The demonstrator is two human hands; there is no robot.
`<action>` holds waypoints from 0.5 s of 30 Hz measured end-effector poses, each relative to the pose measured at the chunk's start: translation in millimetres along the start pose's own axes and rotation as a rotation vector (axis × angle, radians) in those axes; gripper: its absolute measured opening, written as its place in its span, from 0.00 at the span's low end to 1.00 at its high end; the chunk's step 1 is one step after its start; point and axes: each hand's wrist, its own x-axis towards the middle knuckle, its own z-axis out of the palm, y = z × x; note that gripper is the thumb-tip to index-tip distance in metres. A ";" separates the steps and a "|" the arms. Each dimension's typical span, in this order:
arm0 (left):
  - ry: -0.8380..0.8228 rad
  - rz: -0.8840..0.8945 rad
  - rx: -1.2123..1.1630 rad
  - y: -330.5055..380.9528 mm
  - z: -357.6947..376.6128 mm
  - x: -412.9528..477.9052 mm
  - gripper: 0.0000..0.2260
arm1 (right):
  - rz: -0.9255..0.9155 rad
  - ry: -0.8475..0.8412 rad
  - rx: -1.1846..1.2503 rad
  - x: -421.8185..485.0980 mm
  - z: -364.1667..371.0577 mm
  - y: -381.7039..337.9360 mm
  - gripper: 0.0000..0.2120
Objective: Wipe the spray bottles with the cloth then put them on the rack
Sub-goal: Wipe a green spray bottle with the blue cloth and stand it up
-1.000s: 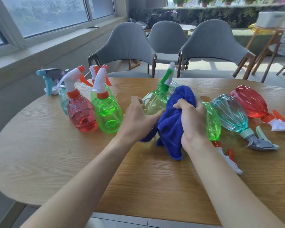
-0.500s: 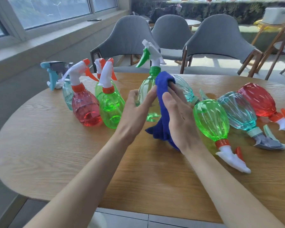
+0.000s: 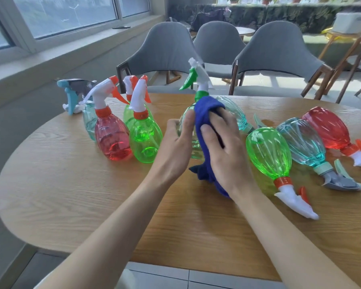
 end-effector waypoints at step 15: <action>0.155 -0.003 -0.019 7.6 3.8 -8.4 0.23 | -0.041 0.011 -0.238 -7.1 17.5 -4.1 0.23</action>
